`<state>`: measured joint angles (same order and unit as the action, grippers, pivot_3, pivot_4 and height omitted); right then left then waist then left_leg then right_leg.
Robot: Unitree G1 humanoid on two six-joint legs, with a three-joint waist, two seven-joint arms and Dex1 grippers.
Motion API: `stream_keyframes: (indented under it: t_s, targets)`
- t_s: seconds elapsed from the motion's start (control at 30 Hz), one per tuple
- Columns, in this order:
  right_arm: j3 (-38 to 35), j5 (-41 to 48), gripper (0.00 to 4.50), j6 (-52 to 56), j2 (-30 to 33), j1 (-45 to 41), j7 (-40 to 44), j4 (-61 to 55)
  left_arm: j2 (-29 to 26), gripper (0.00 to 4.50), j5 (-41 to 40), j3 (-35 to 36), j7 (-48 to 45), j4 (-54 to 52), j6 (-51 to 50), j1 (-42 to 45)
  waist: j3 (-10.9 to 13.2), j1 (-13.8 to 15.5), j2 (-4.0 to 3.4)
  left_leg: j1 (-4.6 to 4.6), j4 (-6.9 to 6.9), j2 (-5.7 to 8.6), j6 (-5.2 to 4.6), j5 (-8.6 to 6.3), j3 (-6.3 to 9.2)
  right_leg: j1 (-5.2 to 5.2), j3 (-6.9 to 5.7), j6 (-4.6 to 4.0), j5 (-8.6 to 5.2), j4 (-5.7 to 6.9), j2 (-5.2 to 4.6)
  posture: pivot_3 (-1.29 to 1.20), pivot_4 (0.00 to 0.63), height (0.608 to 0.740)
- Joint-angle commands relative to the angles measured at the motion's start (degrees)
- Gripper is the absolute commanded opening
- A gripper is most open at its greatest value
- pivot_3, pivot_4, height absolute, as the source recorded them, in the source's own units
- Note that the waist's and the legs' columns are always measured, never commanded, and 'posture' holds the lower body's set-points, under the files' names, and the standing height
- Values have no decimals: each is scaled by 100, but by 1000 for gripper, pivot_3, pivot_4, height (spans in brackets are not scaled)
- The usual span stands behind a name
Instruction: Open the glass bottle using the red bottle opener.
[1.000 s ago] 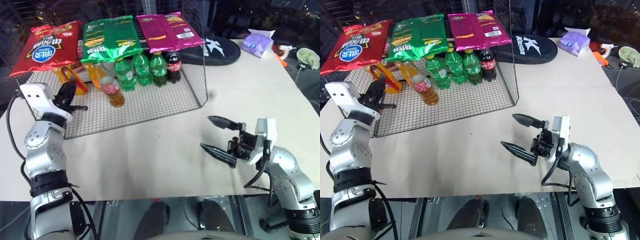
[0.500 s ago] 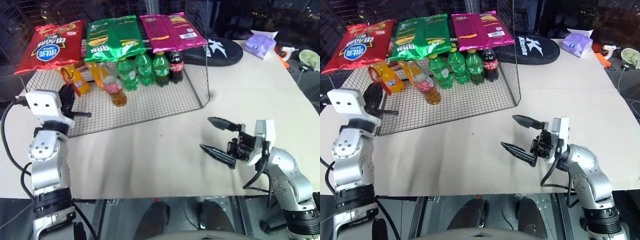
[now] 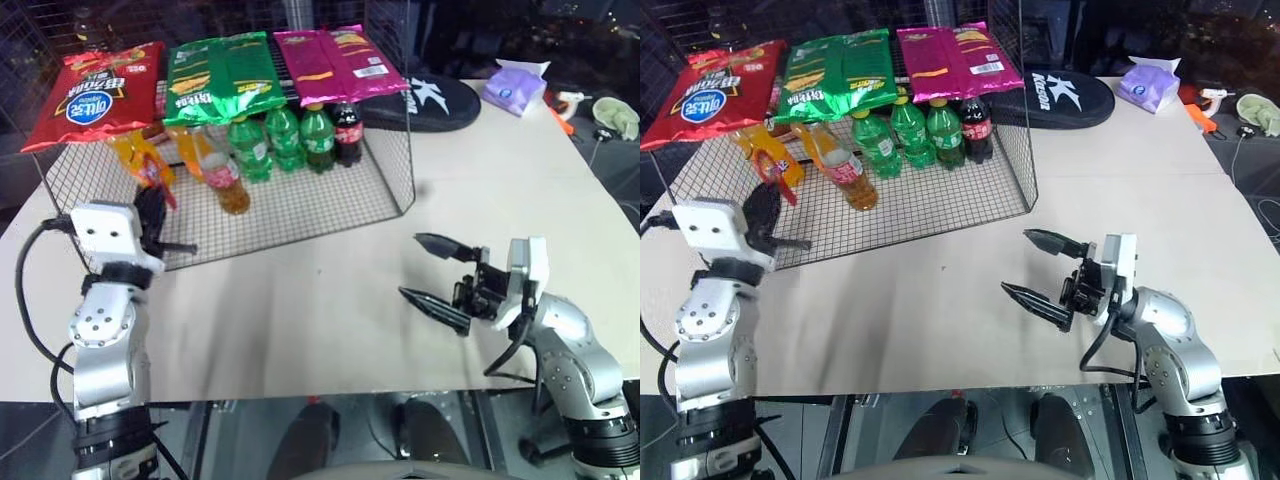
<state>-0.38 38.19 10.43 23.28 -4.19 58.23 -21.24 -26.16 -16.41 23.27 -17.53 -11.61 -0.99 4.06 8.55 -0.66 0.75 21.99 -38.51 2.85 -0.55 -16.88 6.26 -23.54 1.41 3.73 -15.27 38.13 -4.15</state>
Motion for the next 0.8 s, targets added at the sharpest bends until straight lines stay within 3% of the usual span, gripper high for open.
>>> stream_keyframes:
  t_s: [0.03,0.37,0.5,0.8]
  targets:
    - [-32,-8,4500,-134,-2,2,3,-84,8,129,-610,95,-246,-589,-256,-105,0,1,0,0,0,-1,0,0,0,0,0,0,0,0,0,0,150,740]
    - [87,143,4500,220,-38,-175,-179,-124,-236,129,-2631,-97,-1425,-1338,-1505,-350,0,-4,-1,-7,0,-2,0,0,-7,1,5,0,0,5,4,0,150,740]
    - [196,491,4500,1244,-130,-562,-925,-142,-362,129,-3581,-538,-2111,-1300,-2336,-132,0,-11,-2,-9,0,-3,0,0,-9,2,8,0,0,7,6,0,150,740]
    - [307,1574,4500,3425,-370,-1583,-2184,-39,-353,129,-4805,-1139,-3073,-429,-3780,874,1,-35,-4,-11,-6,-2,0,1,-12,-2,10,-1,-1,22,11,0,150,740]
